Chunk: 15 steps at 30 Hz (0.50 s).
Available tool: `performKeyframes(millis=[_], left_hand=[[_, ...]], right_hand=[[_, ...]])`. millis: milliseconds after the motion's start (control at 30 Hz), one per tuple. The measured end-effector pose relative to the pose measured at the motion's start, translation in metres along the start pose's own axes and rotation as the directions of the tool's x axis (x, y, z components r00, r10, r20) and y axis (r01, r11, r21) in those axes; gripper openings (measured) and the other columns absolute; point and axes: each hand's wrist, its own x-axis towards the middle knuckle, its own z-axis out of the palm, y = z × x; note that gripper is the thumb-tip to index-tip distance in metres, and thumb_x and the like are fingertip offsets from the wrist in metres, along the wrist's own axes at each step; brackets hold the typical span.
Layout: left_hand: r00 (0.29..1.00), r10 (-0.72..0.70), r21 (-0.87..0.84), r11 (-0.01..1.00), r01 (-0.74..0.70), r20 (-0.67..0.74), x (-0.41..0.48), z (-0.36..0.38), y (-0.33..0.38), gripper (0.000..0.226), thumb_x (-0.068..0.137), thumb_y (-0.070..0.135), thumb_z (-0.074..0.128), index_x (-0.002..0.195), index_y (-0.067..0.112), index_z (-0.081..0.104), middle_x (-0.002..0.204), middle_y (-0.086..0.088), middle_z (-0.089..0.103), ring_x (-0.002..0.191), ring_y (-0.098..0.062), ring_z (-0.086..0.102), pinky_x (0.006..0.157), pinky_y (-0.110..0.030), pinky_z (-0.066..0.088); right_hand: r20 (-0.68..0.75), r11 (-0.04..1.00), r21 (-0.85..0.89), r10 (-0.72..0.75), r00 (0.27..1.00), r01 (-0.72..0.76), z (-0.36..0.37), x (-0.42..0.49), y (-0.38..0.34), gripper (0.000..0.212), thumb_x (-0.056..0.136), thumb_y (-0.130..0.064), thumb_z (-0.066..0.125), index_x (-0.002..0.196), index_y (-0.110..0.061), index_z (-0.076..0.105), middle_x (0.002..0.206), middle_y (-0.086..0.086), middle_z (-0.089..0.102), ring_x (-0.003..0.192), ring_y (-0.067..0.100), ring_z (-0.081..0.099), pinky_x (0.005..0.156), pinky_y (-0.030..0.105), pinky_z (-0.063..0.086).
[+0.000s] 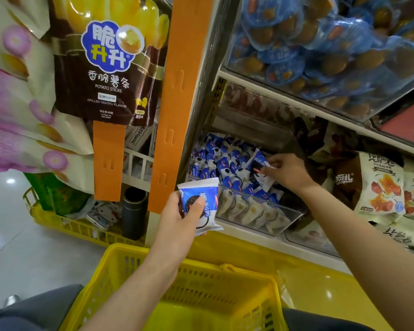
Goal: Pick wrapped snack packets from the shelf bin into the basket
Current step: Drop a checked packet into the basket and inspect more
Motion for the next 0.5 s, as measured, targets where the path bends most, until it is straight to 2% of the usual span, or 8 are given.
performKeyframes(millis=[67, 167, 267, 367, 500], left_hand=[[1.000, 0.006, -0.008, 1.000, -0.006, 0.002, 0.001, -0.001, 0.002, 0.025, 0.090, 0.030, 0.053, 0.114, 0.027, 0.048, 0.107, 0.002, 0.063, 0.095, -0.012, 0.065, 0.065, -0.019, 0.055], [1.000, 0.003, -0.005, 1.000, -0.003, 0.003, 0.002, -0.001, 0.004, 0.028, 0.090, 0.030, 0.053, 0.117, 0.026, 0.047, 0.108, 0.001, 0.062, 0.095, -0.014, 0.065, 0.067, -0.022, 0.057], [1.000, 0.002, -0.006, 1.000, -0.002, 0.004, 0.003, 0.001, 0.002, 0.024, 0.090, 0.029, 0.053, 0.113, 0.025, 0.049, 0.105, 0.001, 0.063, 0.091, -0.012, 0.065, 0.061, -0.016, 0.055], [1.000, -0.005, -0.005, 1.000, 0.005, 0.010, 0.003, 0.003, 0.002, 0.022, 0.091, 0.028, 0.054, 0.112, 0.023, 0.050, 0.105, 0.000, 0.064, 0.089, -0.011, 0.066, 0.057, -0.013, 0.052], [1.000, -0.012, -0.030, 0.999, 0.012, 0.008, 0.003, 0.003, 0.002, 0.021, 0.090, 0.028, 0.054, 0.110, 0.025, 0.050, 0.103, 0.000, 0.064, 0.085, -0.010, 0.067, 0.054, -0.011, 0.050]], right_hand=[[0.040, 0.997, -0.081, -0.008, 0.999, 0.011, -0.002, 0.006, -0.002, 0.044, 0.081, -0.020, 0.071, 0.120, -0.004, 0.059, 0.118, 0.013, 0.062, 0.101, 0.020, 0.058, 0.079, 0.022, 0.041], [0.121, 0.980, -0.197, -0.014, 0.993, 0.038, -0.008, 0.014, -0.007, 0.042, 0.076, -0.020, 0.075, 0.114, -0.008, 0.064, 0.116, 0.009, 0.064, 0.090, 0.011, 0.054, 0.077, 0.021, 0.041], [0.208, 0.947, -0.315, 0.011, 0.978, 0.056, -0.006, 0.019, -0.008, 0.039, 0.075, -0.021, 0.076, 0.111, -0.009, 0.066, 0.117, 0.007, 0.063, 0.097, 0.016, 0.058, 0.077, 0.021, 0.041], [0.163, 0.960, -0.280, 0.034, 0.986, 0.014, 0.006, 0.022, -0.007, 0.039, 0.078, -0.020, 0.074, 0.114, -0.008, 0.065, 0.123, 0.008, 0.061, 0.108, 0.020, 0.058, 0.079, 0.022, 0.040], [0.067, 0.982, -0.185, 0.035, 0.997, -0.022, 0.019, 0.029, -0.009, 0.042, 0.081, -0.022, 0.071, 0.118, -0.005, 0.062, 0.126, 0.011, 0.059, 0.110, 0.024, 0.058, 0.086, 0.027, 0.045]])
